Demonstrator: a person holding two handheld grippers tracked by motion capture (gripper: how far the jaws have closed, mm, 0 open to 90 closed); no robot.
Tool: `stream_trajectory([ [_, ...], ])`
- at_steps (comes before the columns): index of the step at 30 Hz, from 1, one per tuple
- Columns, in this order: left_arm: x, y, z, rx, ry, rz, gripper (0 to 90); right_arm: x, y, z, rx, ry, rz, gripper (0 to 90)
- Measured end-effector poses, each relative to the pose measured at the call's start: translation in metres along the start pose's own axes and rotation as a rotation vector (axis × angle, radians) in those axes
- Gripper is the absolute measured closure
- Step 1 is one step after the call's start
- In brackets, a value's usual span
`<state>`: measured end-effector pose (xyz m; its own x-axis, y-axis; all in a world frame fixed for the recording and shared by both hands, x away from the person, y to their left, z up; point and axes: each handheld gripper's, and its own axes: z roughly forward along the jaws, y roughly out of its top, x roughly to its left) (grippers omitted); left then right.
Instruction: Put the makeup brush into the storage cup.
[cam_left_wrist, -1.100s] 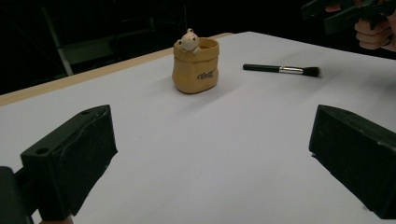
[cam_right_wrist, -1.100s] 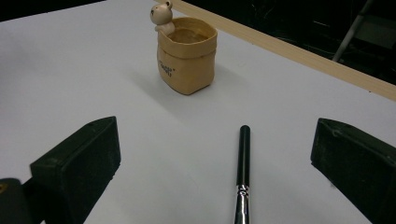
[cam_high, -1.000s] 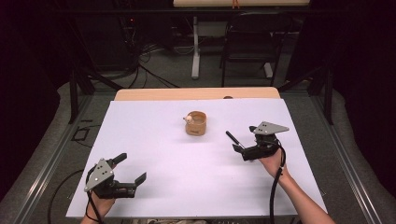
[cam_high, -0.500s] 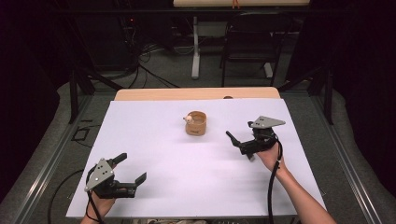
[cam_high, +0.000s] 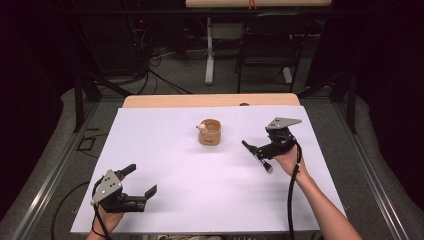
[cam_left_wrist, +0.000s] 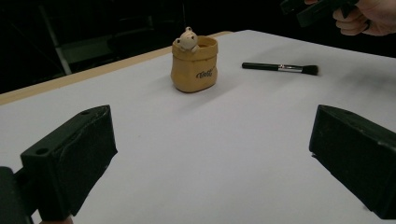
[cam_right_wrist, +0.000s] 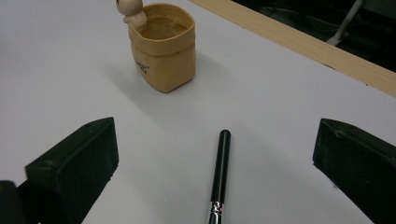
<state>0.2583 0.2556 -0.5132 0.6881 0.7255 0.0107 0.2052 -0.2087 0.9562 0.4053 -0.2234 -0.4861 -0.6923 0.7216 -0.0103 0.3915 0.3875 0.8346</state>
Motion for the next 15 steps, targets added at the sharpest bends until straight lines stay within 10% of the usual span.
stream_trajectory([
  [15,0.000,0.000,0.001,0.004,-0.004,0.004,0.3,0.001,0.002,0.020,0.264,0.028,0.008,0.0],
])
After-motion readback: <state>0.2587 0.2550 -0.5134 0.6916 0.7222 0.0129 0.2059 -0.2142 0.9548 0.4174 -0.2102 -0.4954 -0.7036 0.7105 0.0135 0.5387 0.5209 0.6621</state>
